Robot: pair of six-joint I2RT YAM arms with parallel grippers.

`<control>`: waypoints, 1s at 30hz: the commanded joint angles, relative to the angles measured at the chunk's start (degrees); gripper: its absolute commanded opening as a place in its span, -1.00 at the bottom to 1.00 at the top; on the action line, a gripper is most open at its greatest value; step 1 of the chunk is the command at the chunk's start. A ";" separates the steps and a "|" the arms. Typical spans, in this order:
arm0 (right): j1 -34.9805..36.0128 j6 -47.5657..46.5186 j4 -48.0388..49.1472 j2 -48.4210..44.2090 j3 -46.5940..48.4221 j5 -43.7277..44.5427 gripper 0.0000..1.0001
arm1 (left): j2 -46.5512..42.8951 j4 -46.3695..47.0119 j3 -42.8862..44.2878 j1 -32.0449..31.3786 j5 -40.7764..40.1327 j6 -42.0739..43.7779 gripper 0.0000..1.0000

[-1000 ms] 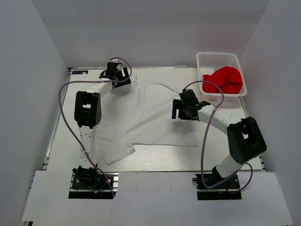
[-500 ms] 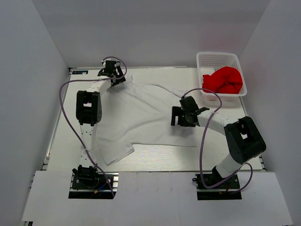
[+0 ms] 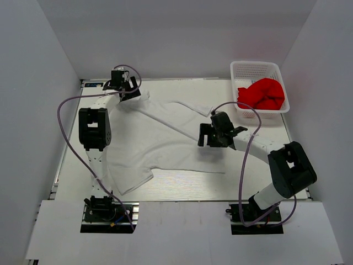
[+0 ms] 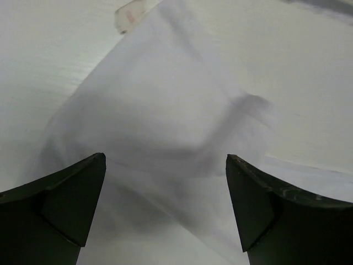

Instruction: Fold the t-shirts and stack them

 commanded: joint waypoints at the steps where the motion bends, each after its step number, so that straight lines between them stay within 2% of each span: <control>1: -0.27 0.10 -0.61 -0.39 7.24 6.03 0.81 | -11.90 3.91 0.69 -1.67 8.85 3.60 0.99; 5: -0.62 3.71 -3.69 5.57 17.33 13.15 0.78 | -19.71 4.78 -7.28 -1.68 14.65 -0.08 0.99; 8: -1.41 3.53 -7.99 12.70 23.67 15.71 0.76 | -25.77 8.82 -20.36 -2.29 17.39 -5.87 0.99; 9: -1.41 2.66 -9.04 14.11 28.99 15.80 0.76 | -29.10 10.57 -26.32 -2.99 17.39 -9.72 0.99; 11: -2.29 0.82 -11.59 20.34 35.94 17.64 0.68 | -32.63 11.91 -33.19 -3.79 18.09 -12.20 0.99; 15: -3.96 -0.86 -17.92 31.41 47.82 18.26 0.62 | -35.63 9.64 -39.28 -6.86 17.84 -12.74 0.99; 20: -5.54 -3.59 -16.79 38.10 53.03 16.60 0.62 | -40.90 7.69 -47.71 -9.67 12.75 -15.46 0.99; 22: -6.15 -4.37 -16.44 38.99 54.62 15.72 0.54 | -41.61 7.00 -49.48 -10.28 12.12 -15.47 0.99; 25: -6.59 -4.11 -15.56 40.49 55.33 15.01 0.24 | -41.61 5.24 -53.25 -10.82 9.93 -15.47 0.99; 26: -6.77 -4.29 -15.12 40.66 55.24 14.49 0.05 | -41.61 5.23 -54.05 -11.43 9.13 -15.47 0.99; 29: -6.95 -4.64 -13.19 40.40 55.15 13.78 -0.17 | -40.30 4.00 -56.51 -11.43 8.60 -14.95 0.99; 30: -7.12 -4.64 -12.93 40.49 55.15 13.95 -0.31 | -39.60 4.00 -57.13 -11.95 8.60 -14.94 0.99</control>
